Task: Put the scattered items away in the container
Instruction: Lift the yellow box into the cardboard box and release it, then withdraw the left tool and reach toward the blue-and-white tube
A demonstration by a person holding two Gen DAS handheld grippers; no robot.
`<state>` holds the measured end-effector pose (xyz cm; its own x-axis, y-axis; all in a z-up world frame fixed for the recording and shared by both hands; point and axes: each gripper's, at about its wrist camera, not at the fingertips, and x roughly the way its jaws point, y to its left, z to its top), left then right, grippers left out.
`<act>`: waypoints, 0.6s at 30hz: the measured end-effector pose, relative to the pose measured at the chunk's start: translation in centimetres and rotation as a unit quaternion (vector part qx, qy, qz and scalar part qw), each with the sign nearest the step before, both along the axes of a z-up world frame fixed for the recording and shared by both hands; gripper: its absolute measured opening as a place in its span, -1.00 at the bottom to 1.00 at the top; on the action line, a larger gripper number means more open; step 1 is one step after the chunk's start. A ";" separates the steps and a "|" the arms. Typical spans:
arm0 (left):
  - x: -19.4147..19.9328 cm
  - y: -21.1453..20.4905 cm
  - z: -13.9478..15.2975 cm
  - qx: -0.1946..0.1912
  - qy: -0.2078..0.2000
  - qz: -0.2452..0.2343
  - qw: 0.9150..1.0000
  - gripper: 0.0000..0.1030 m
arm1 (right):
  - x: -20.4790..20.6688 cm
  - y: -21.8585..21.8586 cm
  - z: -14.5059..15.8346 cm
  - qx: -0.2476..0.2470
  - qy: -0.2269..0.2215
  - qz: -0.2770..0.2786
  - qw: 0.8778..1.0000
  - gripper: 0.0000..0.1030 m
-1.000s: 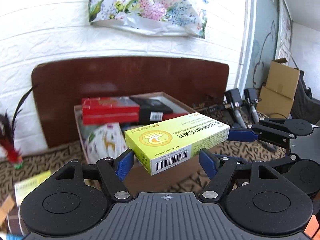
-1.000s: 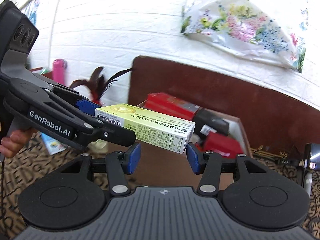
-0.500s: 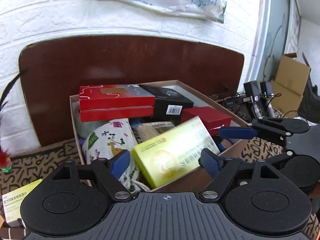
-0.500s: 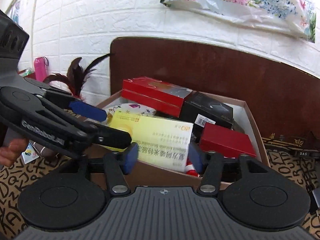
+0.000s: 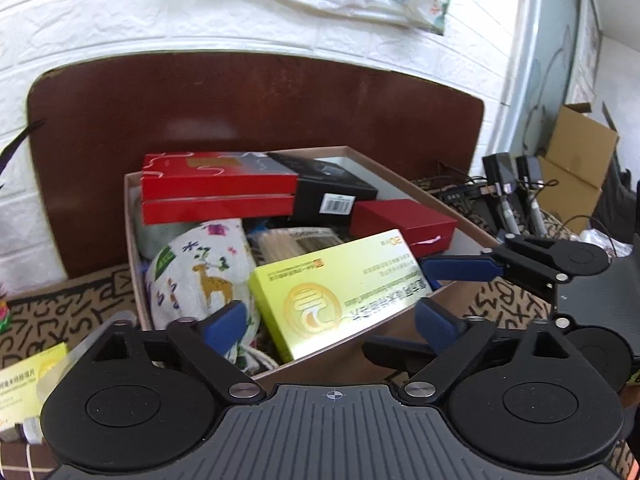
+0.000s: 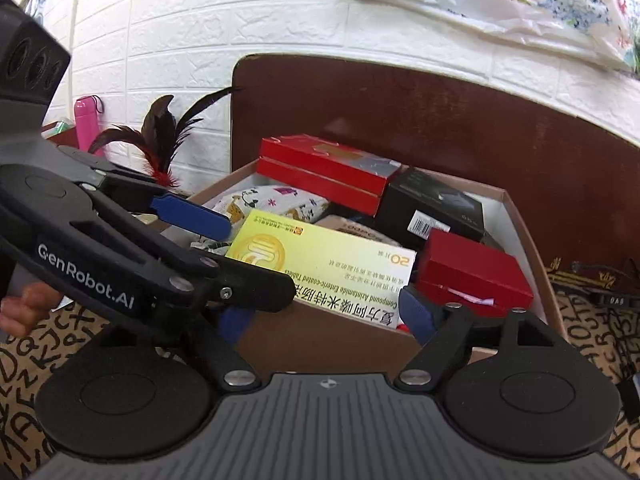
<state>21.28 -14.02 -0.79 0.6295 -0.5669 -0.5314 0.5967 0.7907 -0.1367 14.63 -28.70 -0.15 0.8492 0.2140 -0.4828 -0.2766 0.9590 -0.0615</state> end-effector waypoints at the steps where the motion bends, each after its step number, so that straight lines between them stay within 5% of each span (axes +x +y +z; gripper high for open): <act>1: -0.1 0.2 0.0 -0.003 0.001 0.005 1.000 1.00 | 0.0 0.0 0.0 0.004 0.001 -0.001 1.000 0.66; 11: -4.2 2.9 0.6 -0.038 -0.008 0.043 0.998 1.00 | -2.6 1.4 1.0 0.011 -0.020 0.011 1.000 0.96; 18: -8.0 7.3 -1.1 -0.102 0.052 0.094 0.989 1.00 | -5.5 5.0 1.2 0.008 -0.030 0.053 0.998 0.98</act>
<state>13.25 -6.74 -1.88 0.6825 -0.5464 -0.4854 0.4155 0.8365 -0.3573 9.09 -23.66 1.03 0.8486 0.3106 -0.4282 -0.3723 0.9257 -0.0664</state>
